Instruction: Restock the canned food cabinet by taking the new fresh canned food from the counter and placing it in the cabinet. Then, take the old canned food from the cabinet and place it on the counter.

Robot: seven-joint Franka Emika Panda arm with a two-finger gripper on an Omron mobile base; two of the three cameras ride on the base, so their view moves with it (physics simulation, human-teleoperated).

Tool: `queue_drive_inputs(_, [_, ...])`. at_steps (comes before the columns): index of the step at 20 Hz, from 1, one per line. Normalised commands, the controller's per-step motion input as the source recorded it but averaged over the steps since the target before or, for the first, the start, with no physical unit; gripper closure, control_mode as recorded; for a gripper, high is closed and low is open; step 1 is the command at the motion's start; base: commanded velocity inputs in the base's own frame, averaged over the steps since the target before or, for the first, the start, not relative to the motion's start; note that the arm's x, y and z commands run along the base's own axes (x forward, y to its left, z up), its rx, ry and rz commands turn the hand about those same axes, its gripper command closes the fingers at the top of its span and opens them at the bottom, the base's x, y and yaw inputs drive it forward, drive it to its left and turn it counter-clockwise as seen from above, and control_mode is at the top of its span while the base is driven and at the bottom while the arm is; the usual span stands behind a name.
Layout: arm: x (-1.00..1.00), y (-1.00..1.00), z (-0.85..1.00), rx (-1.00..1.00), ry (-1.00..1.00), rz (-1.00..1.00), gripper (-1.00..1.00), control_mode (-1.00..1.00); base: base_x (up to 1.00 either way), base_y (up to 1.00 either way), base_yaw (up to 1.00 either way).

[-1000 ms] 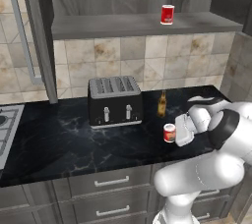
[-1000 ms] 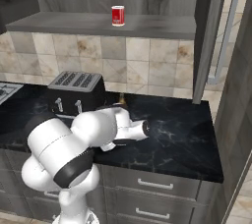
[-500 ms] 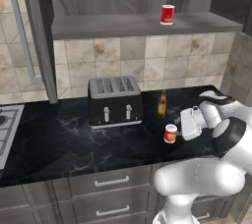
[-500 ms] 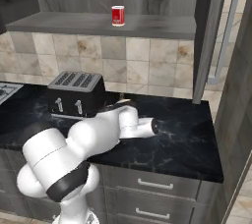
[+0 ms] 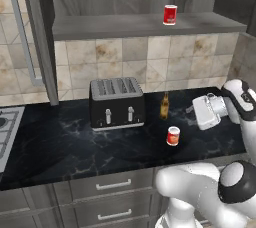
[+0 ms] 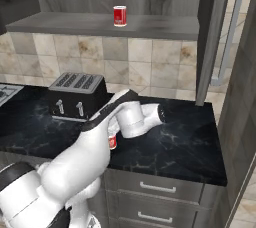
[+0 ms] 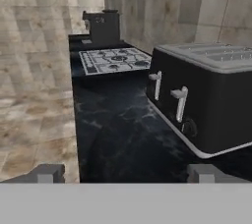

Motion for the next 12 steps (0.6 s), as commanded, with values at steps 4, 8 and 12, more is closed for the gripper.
queue_drive_inputs(4, [-1.00,0.53,1.00,-0.02,-0.01,0.00,-1.00,-1.00,0.00,0.00,0.00])
queue_drive_inputs(8, [-1.00,0.89,0.89,-0.15,-0.04,0.00,-1.00,-1.00,0.00,0.00,0.00])
queue_drive_inputs(12, [-1.00,1.00,0.41,-0.30,-0.14,0.00,-1.00,-1.00,0.00,0.00,0.00])
